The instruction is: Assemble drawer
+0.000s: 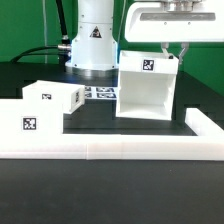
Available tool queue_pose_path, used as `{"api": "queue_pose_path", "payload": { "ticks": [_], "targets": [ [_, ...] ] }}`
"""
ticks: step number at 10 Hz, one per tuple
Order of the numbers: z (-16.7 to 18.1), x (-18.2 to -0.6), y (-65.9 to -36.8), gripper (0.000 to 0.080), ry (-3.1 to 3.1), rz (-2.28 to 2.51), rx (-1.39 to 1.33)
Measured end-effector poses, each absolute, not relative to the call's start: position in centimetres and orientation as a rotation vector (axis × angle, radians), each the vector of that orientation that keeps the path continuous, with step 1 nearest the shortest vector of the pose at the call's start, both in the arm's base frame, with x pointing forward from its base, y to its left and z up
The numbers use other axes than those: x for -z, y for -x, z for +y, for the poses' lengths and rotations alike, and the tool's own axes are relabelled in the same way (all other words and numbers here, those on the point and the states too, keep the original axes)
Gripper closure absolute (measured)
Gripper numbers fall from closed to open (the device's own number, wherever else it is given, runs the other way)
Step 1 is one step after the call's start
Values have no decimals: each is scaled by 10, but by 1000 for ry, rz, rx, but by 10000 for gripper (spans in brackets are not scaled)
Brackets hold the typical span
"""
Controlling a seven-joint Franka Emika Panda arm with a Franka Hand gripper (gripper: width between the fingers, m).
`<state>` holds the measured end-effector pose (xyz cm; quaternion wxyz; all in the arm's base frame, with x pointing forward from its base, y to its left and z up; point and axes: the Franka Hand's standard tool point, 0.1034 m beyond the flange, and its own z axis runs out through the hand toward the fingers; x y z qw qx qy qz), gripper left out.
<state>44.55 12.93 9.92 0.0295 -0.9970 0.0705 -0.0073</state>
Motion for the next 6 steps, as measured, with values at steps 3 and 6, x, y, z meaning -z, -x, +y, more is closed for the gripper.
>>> {"api": "queue_pose_path", "payload": {
  "ticks": [3, 6],
  "targets": [
    [120, -99, -488, 763, 3061, 238, 78],
    [103, -100, -543, 762, 3048, 165, 162]
  ]
}}
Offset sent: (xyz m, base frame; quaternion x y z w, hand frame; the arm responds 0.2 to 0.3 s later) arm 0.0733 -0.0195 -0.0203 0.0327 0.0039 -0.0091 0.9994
